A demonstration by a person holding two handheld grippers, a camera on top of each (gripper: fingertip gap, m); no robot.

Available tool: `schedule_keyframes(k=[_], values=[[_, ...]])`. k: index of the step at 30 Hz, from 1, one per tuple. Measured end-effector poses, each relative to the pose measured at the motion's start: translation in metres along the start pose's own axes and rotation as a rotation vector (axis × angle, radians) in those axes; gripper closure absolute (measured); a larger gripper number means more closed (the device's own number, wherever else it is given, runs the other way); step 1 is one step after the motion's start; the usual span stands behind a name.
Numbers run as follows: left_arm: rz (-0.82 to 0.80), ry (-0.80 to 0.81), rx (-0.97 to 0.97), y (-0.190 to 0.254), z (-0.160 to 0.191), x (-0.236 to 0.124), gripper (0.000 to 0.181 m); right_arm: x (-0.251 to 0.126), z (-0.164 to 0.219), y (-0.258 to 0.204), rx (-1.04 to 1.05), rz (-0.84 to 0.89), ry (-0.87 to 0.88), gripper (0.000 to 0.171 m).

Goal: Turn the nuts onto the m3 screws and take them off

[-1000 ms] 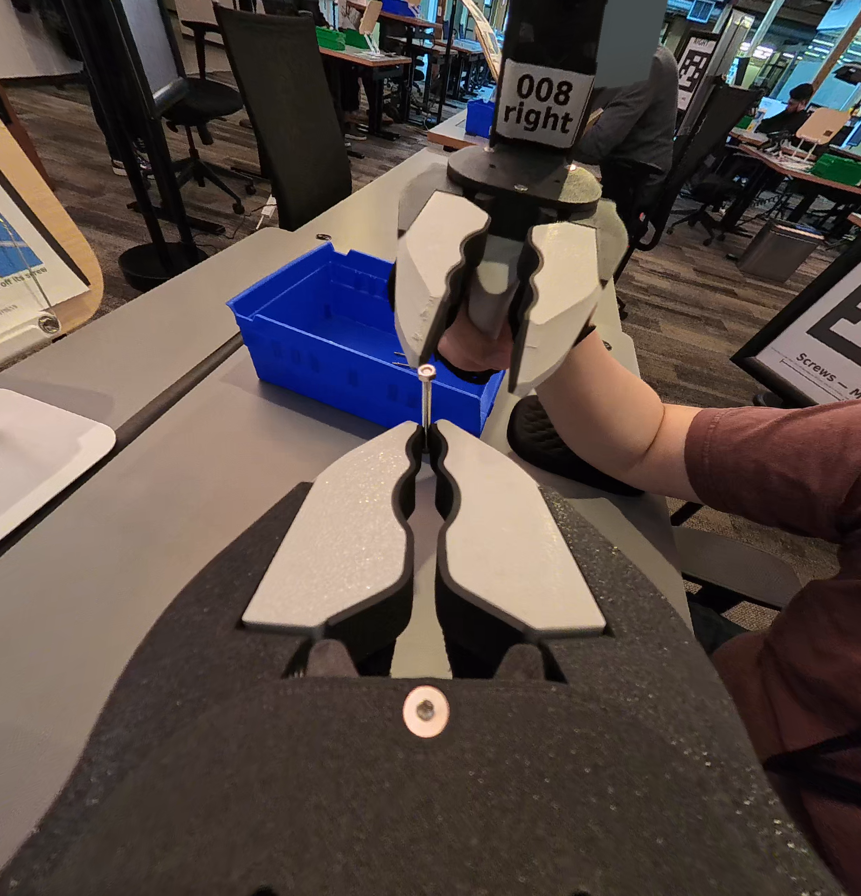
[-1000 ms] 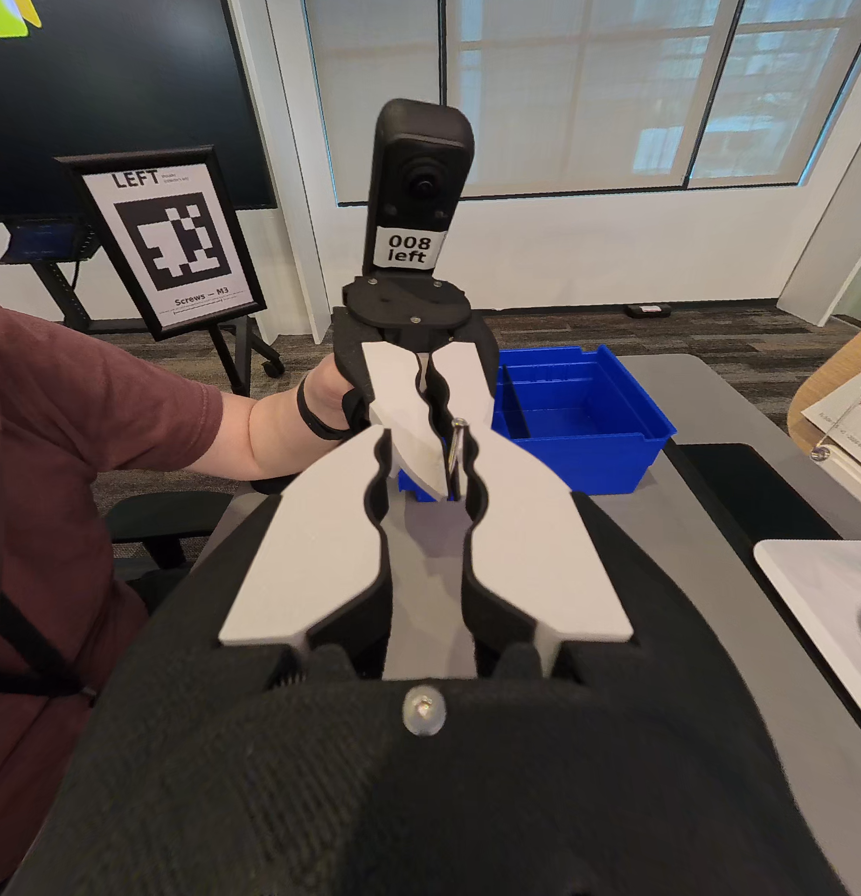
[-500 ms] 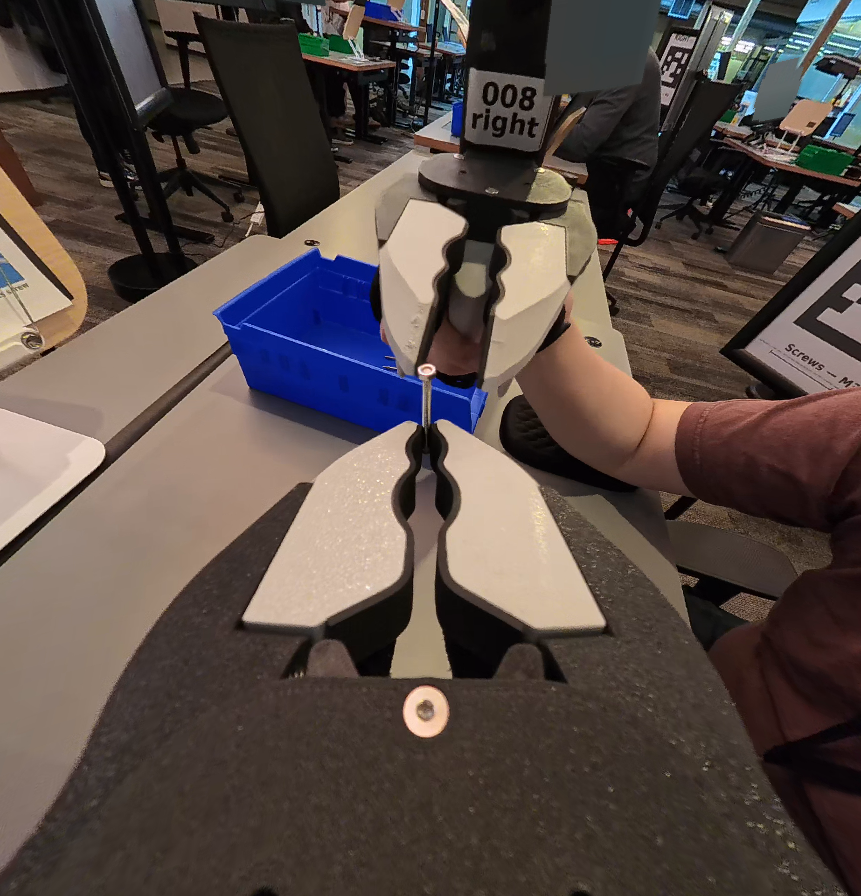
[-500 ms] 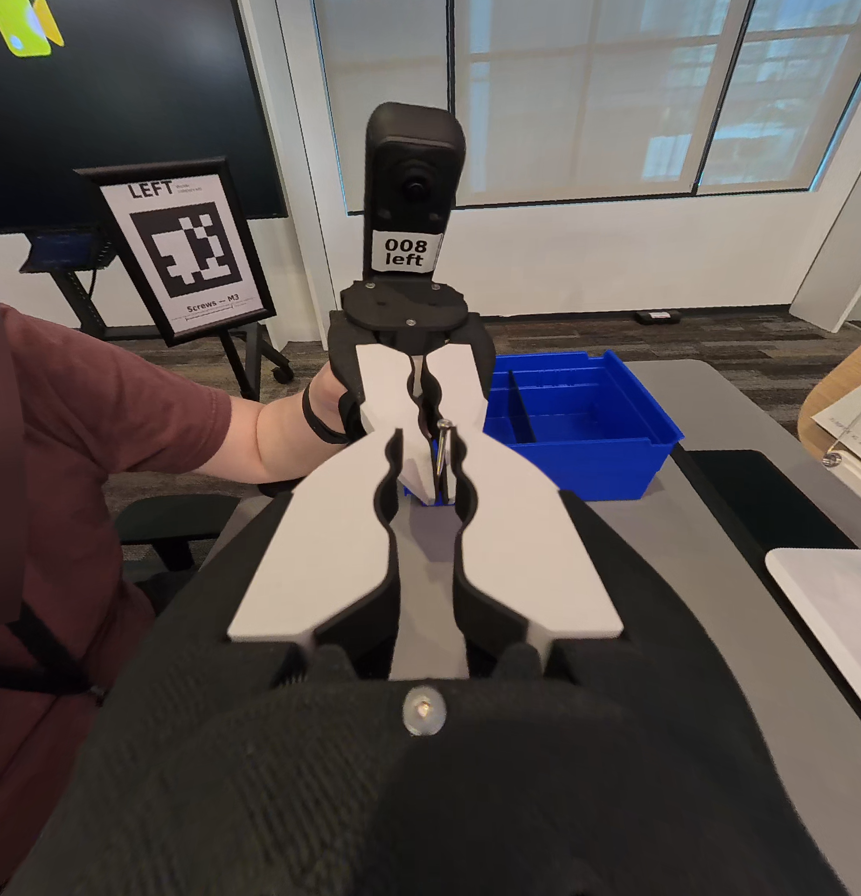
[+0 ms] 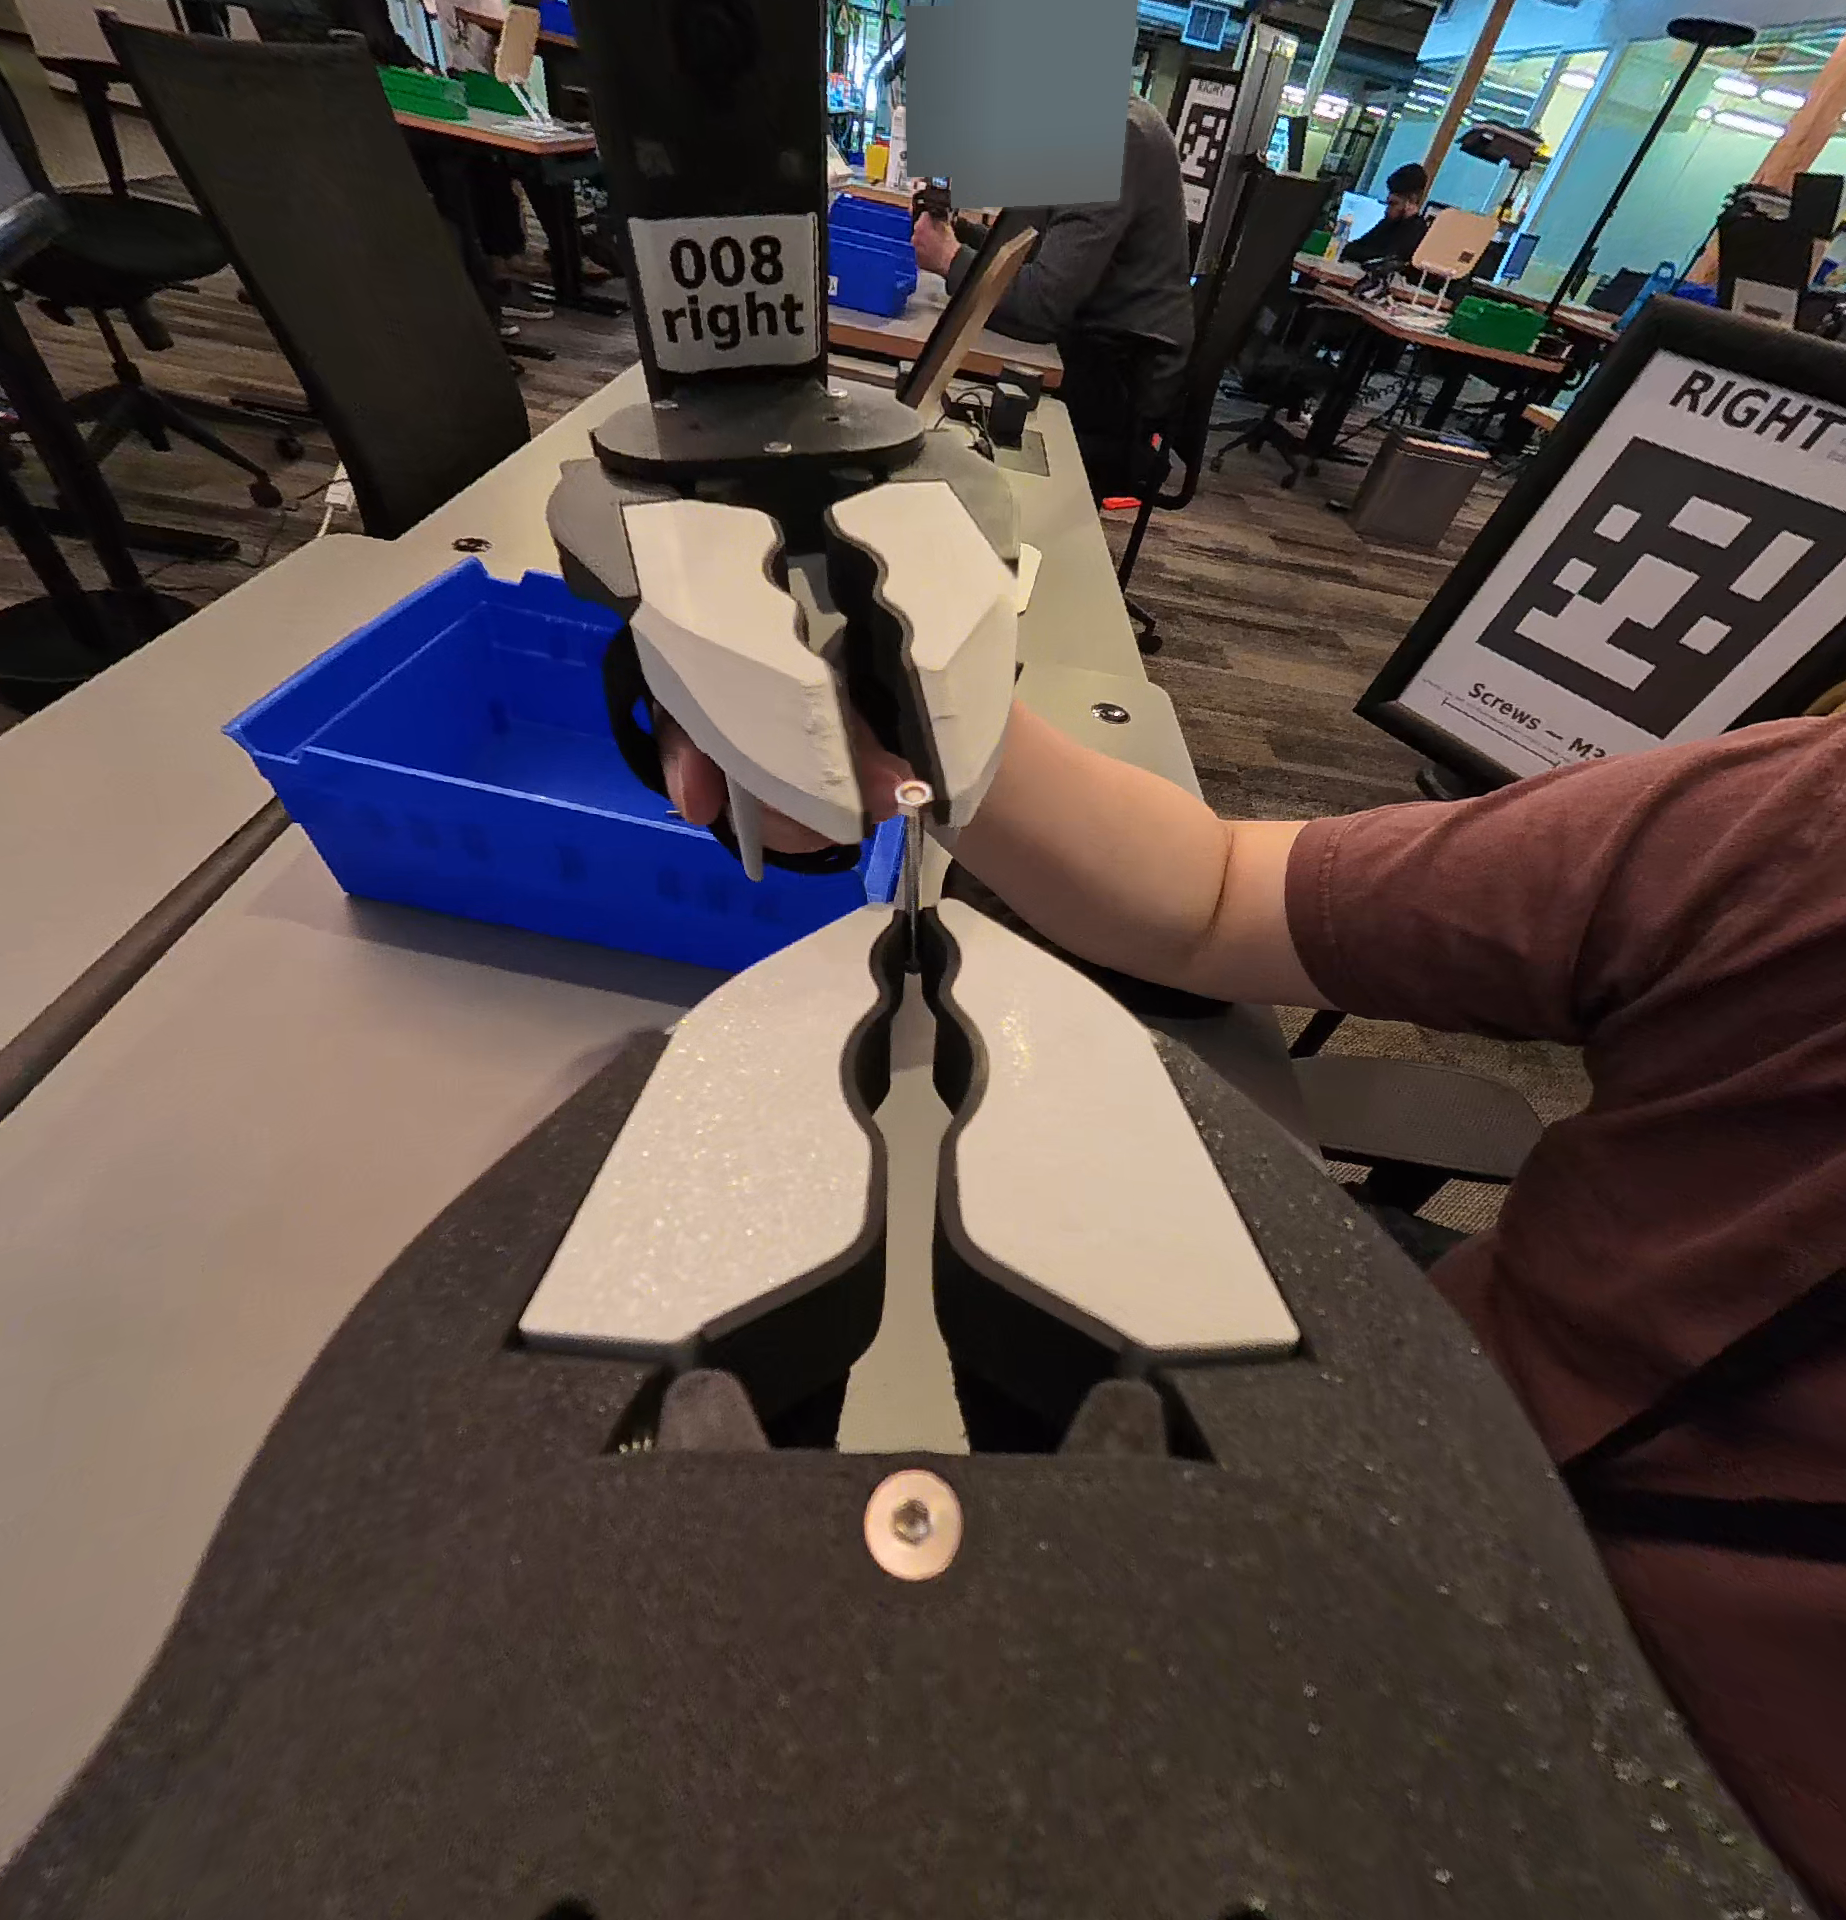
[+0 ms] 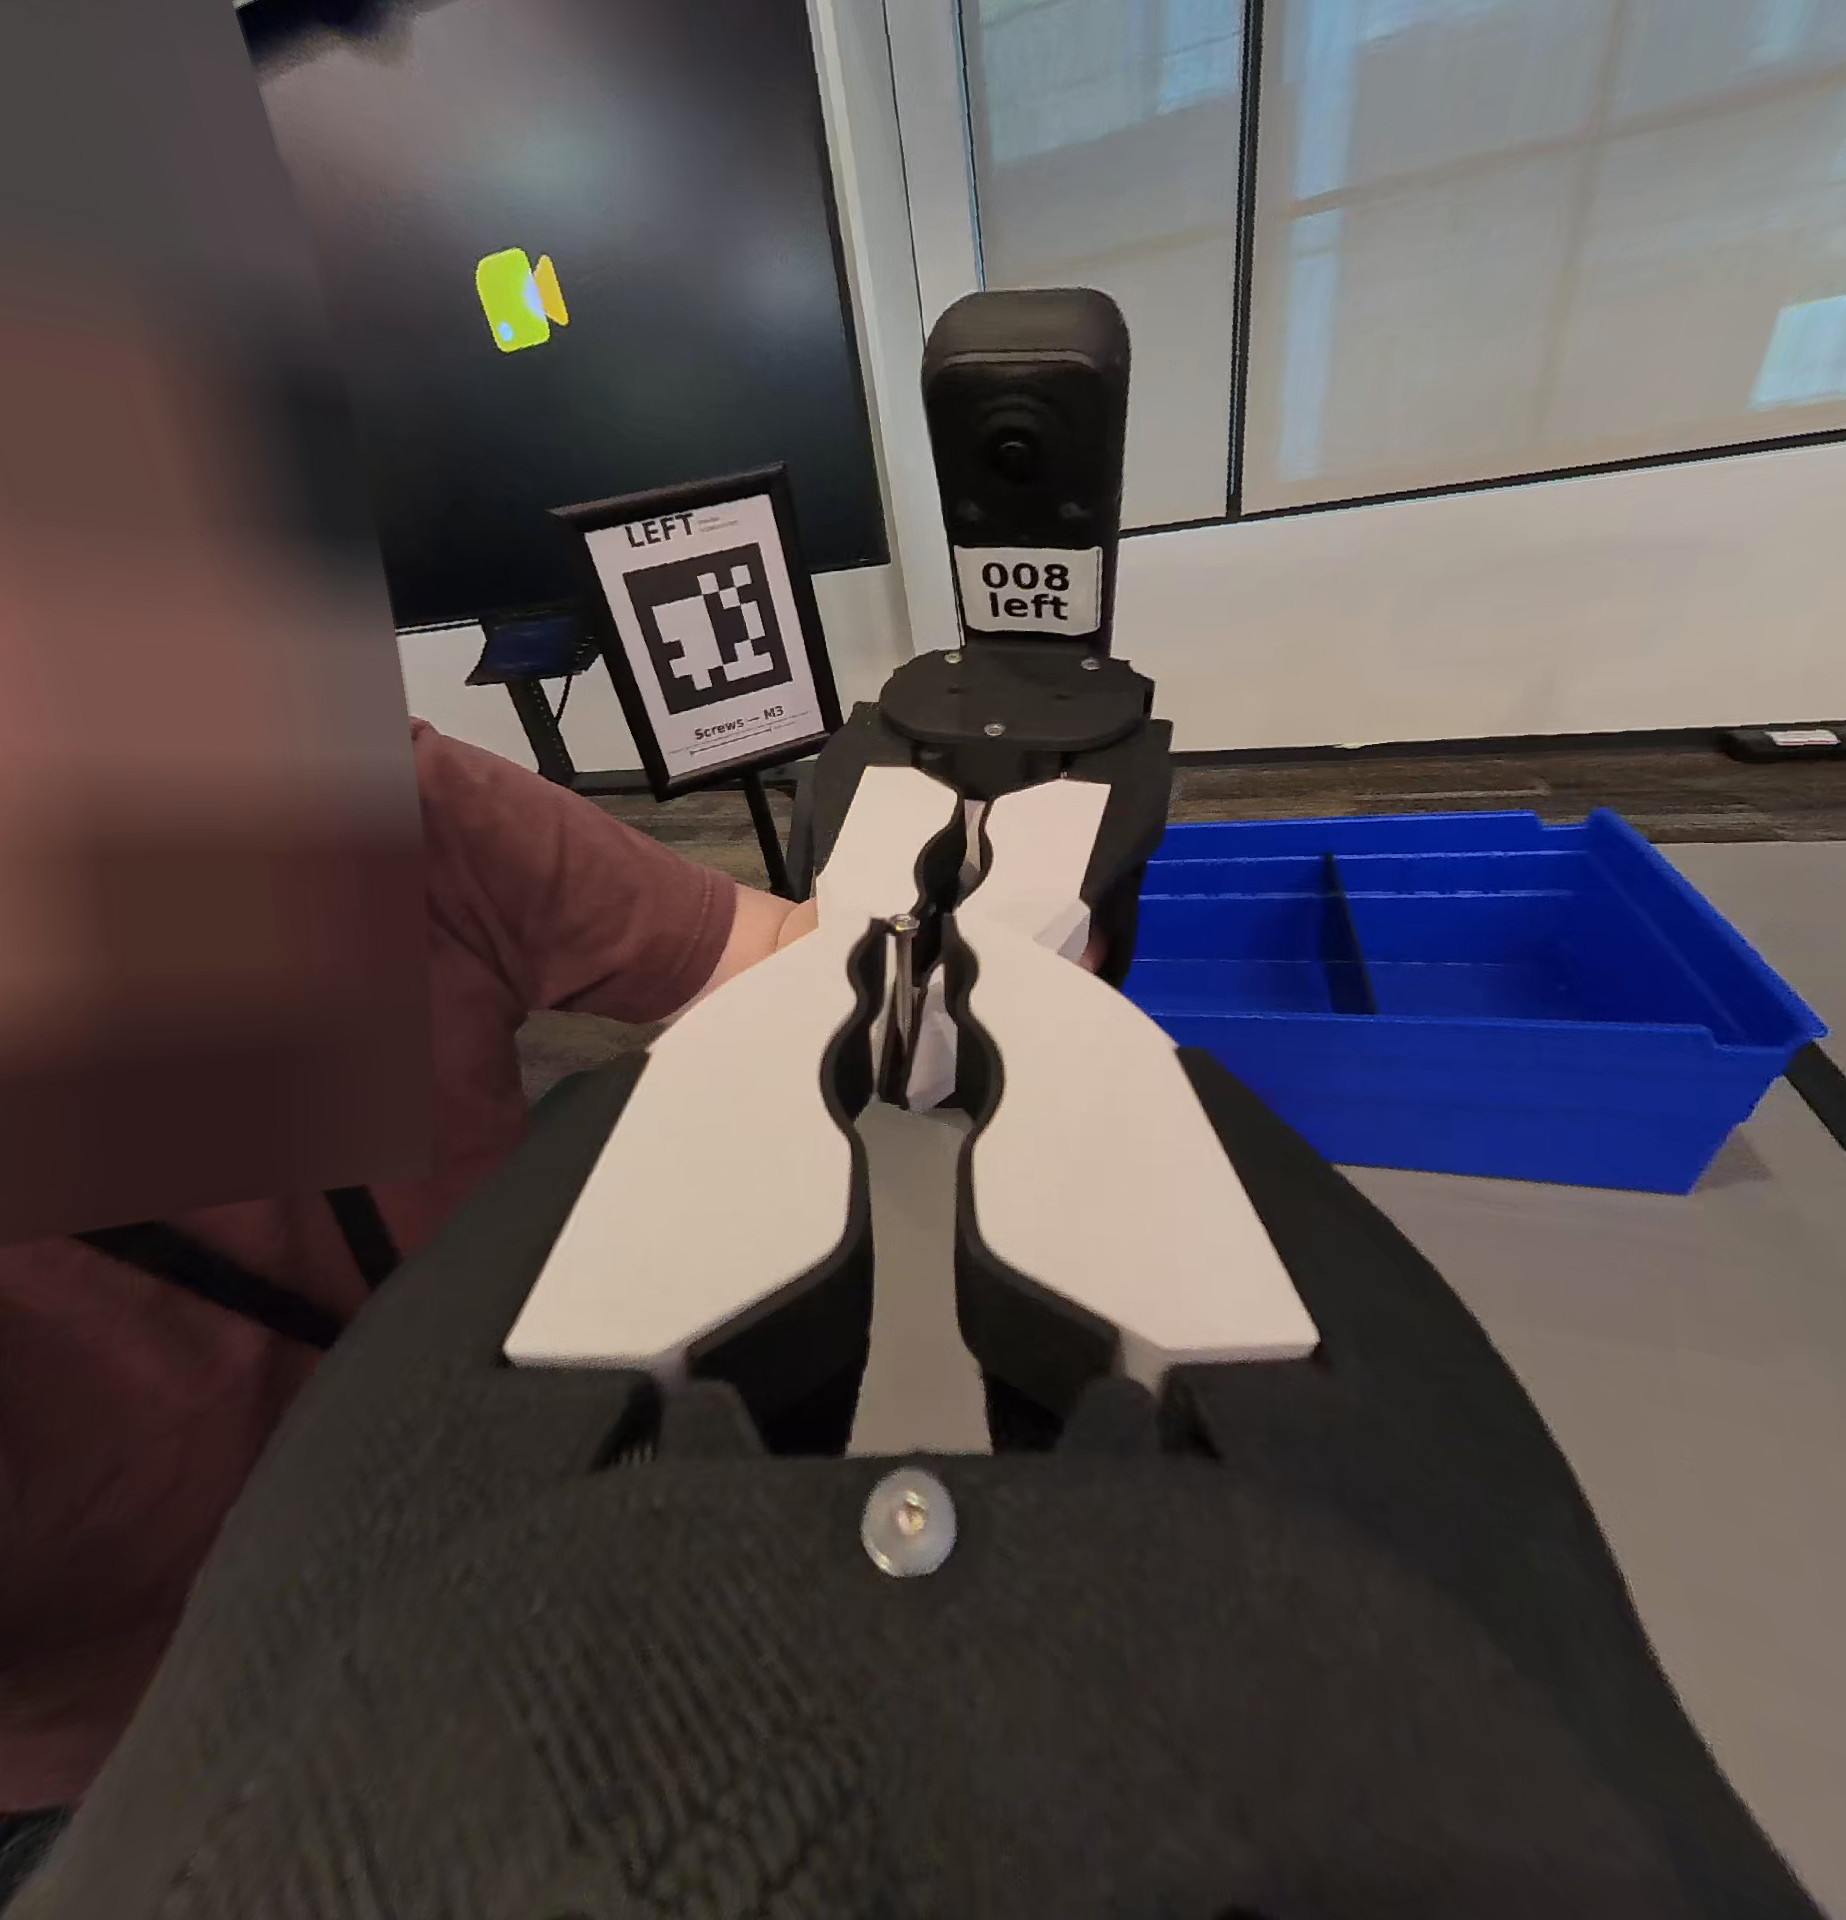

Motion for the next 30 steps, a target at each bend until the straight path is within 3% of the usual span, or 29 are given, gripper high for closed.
schedule_keyframes(k=[6, 12, 18, 22, 30], values=[[-0.061, -0.005, 0.021, -0.005, 0.000, -0.002, 0.179, 0.000, 0.000, 0.003, 0.002, 0.032, 0.002, 0.165], [-0.332, -0.024, 0.079, -0.027, 0.000, -0.012, 0.179, 0.005, 0.000, 0.021, -0.010, 0.342, -0.001, 0.165], [-0.427, -0.049, 0.094, -0.033, 0.001, -0.017, 0.179, 0.016, 0.003, 0.023, -0.089, 0.564, -0.024, 0.165], [-0.245, -0.030, 0.094, -0.016, -0.002, -0.009, 0.179, 0.016, -0.001, 0.013, -0.113, 0.375, -0.054, 0.139], [-0.032, -0.027, 0.148, 0.011, -0.001, 0.002, 0.179, -0.001, -0.004, -0.011, -0.013, -0.059, 0.013, 0.148]])
Point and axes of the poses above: each gripper's, where its closed fingertips meet, x out along the fingers, z out of its underside, y = z × x across the jaws, the point moved 6 cm from there along -x, back along the fingers, and after that the axes turned 7 degrees about y, right-handed, at the moved point
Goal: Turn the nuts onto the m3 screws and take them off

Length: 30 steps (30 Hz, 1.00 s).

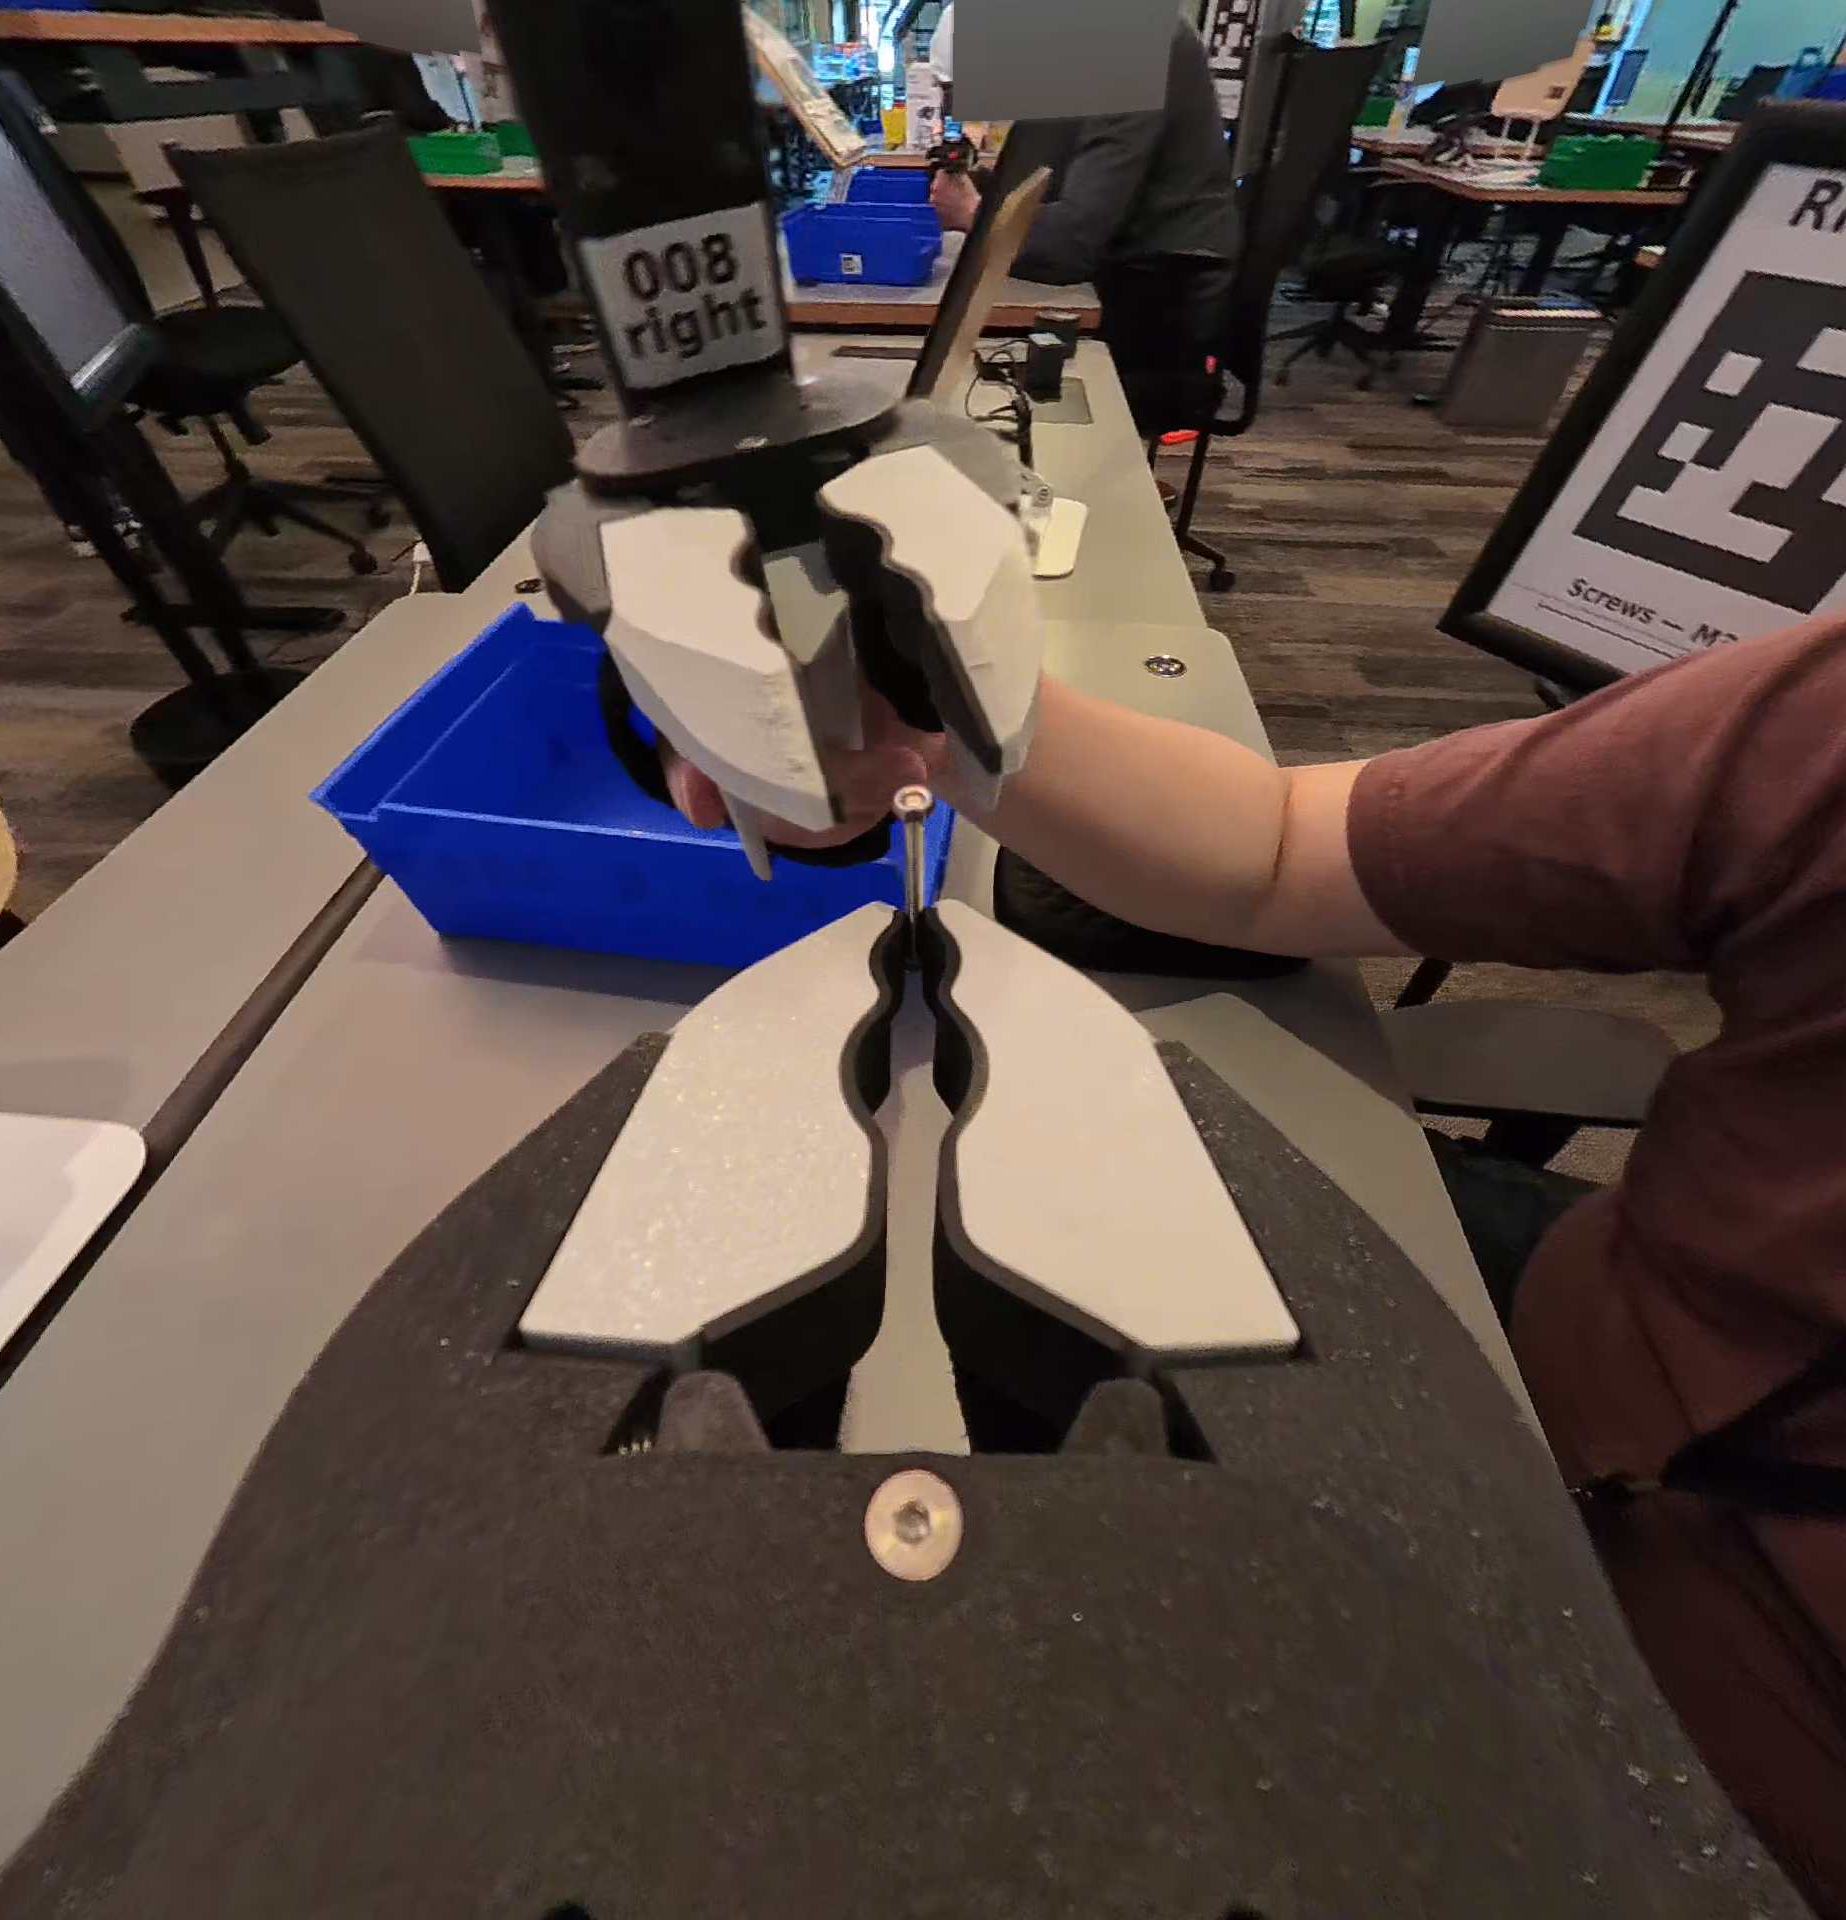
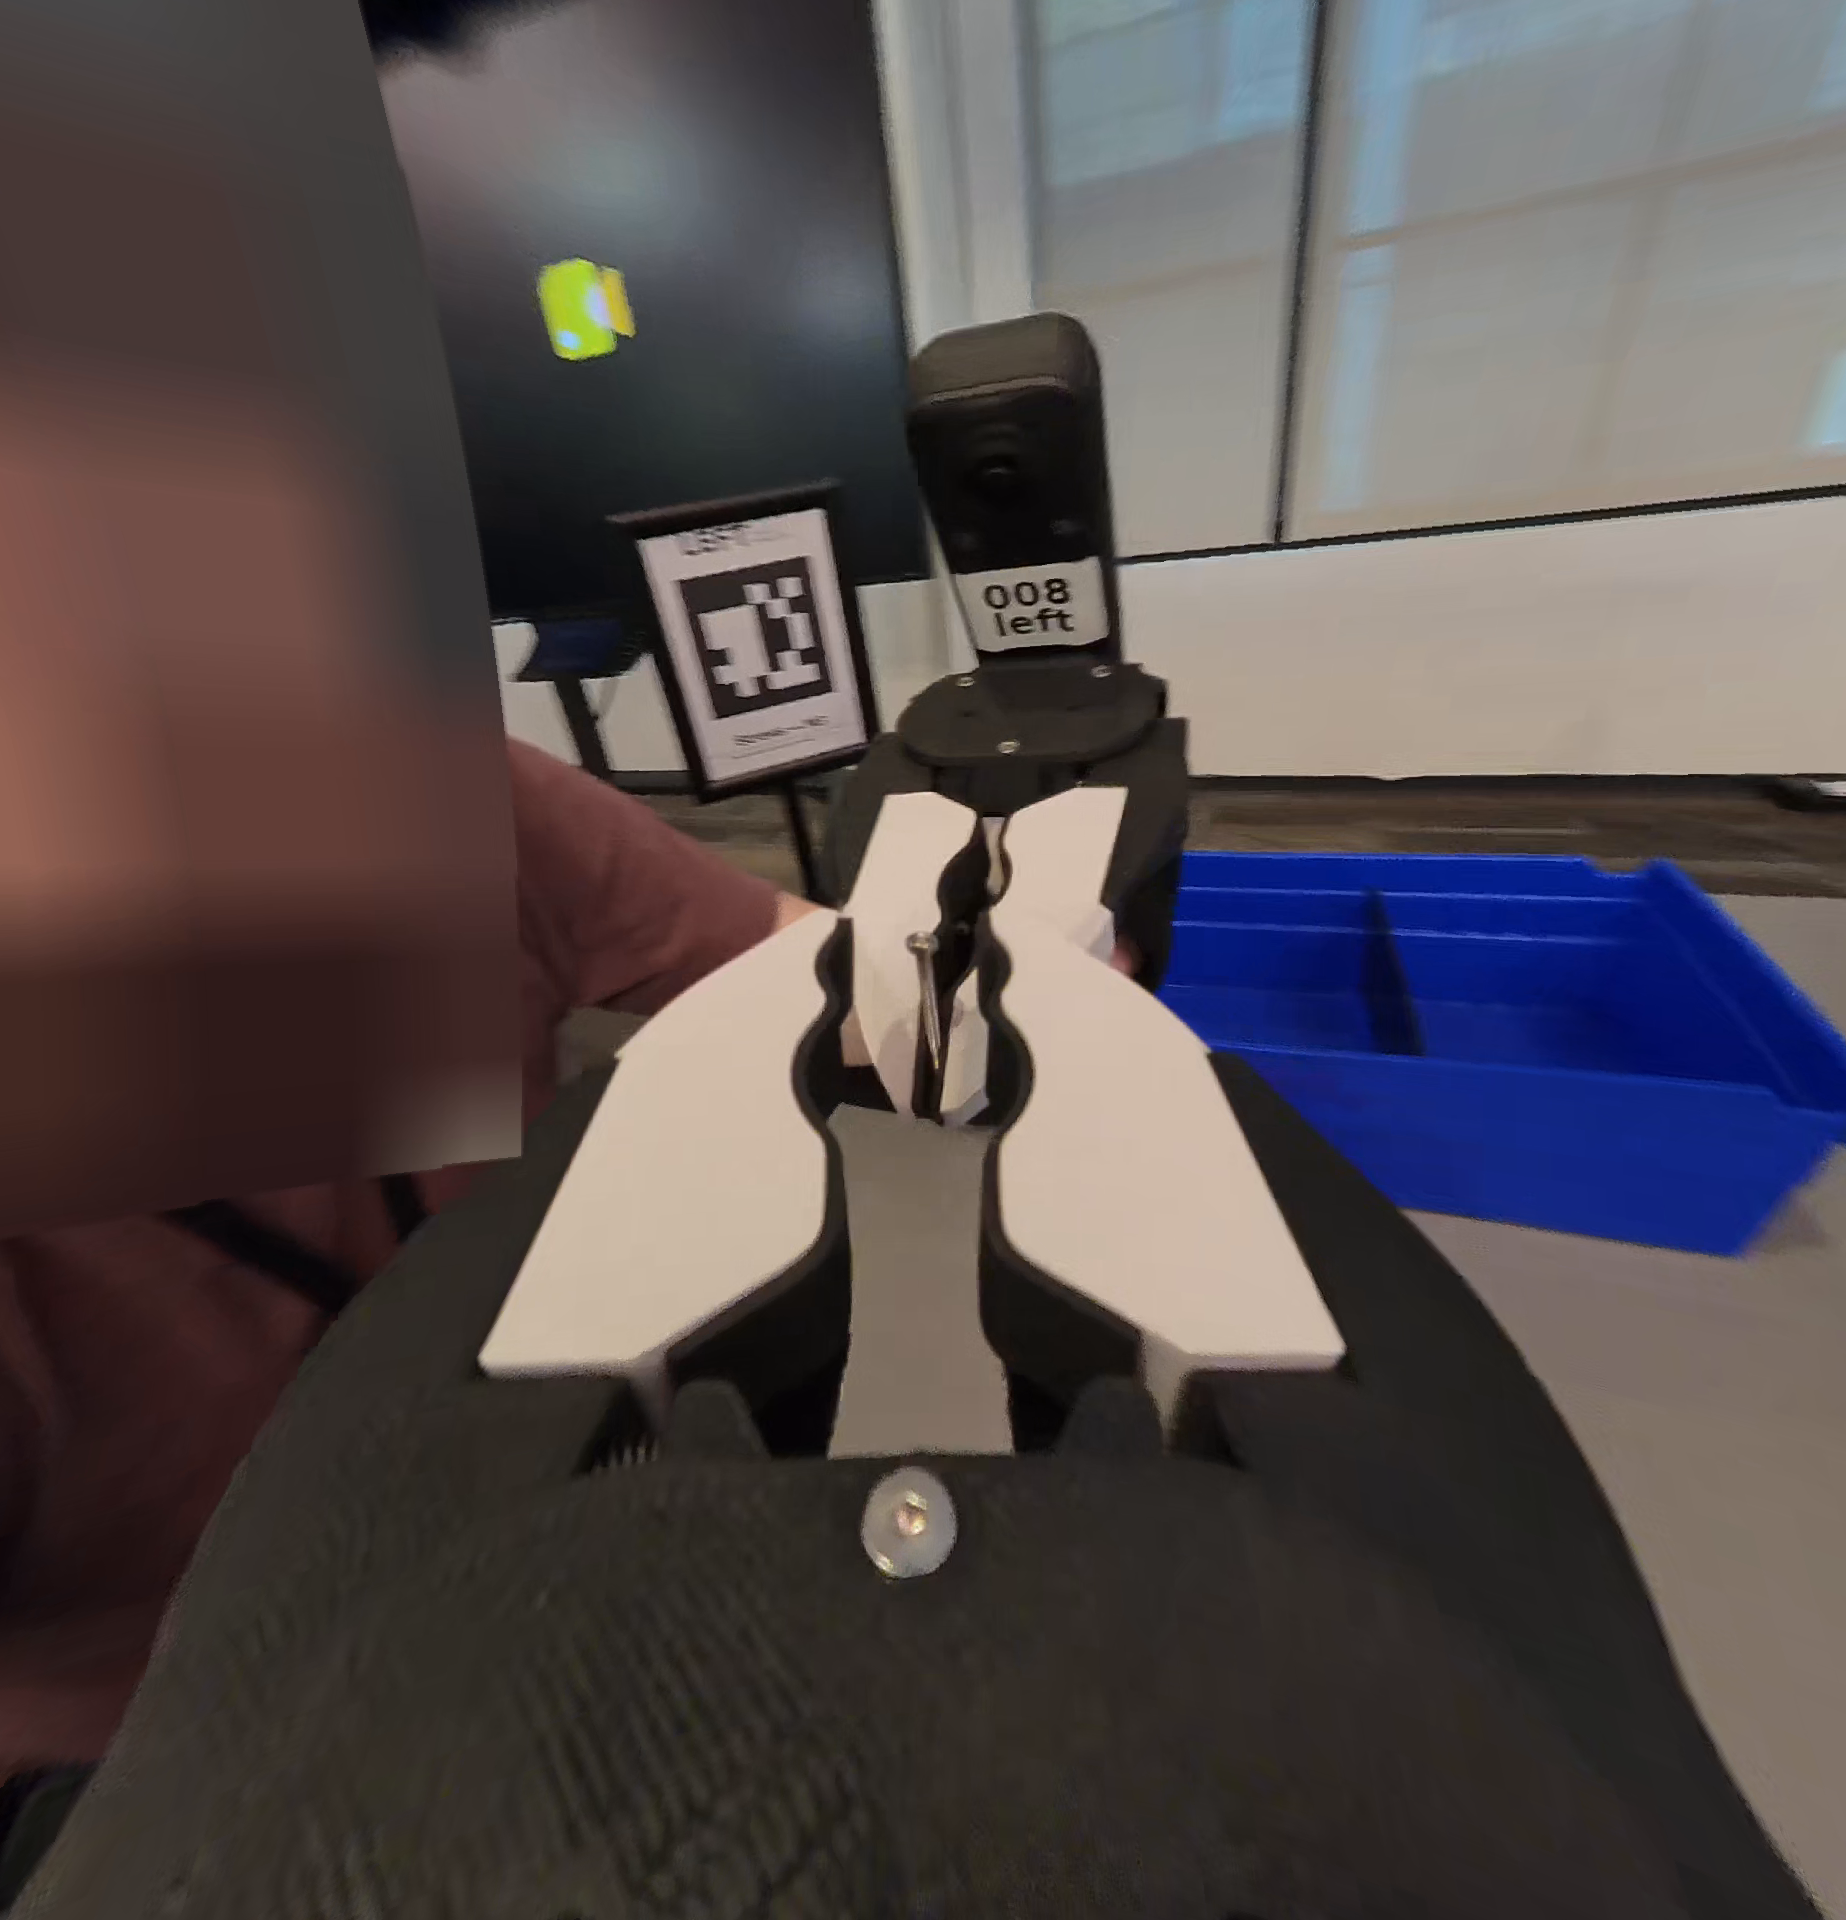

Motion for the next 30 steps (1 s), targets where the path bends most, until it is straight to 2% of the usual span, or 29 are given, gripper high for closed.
schedule_keyframes(k=[5, 9, 15, 20, 23, 27, 30], values=[[0.027, -0.015, 0.022, 0.006, 0.002, 0.004, 0.179, 0.001, 0.006, -0.002, -0.012, -0.043, -0.026, 0.153], [0.038, -0.014, 0.016, 0.007, 0.002, 0.005, 0.179, 0.004, 0.010, -0.006, -0.031, -0.071, -0.067, 0.166], [-0.023, -0.014, 0.024, 0.001, 0.000, 0.001, 0.179, 0.004, 0.007, -0.003, -0.052, -0.005, -0.067, 0.166], [-0.018, -0.015, 0.017, 0.001, 0.000, 0.001, 0.179, 0.004, 0.005, -0.002, -0.016, -0.015, -0.042, 0.162], [-0.032, -0.019, 0.017, 0.000, 0.000, 0.001, 0.179, 0.004, 0.006, 0.000, -0.011, -0.004, -0.041, 0.165], [-0.098, -0.030, 0.003, -0.008, 0.001, -0.001, 0.179, 0.003, 0.005, 0.006, -0.016, 0.091, -0.063, 0.165], [-0.216, -0.034, -0.025, -0.022, 0.003, -0.007, 0.179, 0.005, 0.002, 0.017, -0.039, 0.285, -0.084, 0.166]])
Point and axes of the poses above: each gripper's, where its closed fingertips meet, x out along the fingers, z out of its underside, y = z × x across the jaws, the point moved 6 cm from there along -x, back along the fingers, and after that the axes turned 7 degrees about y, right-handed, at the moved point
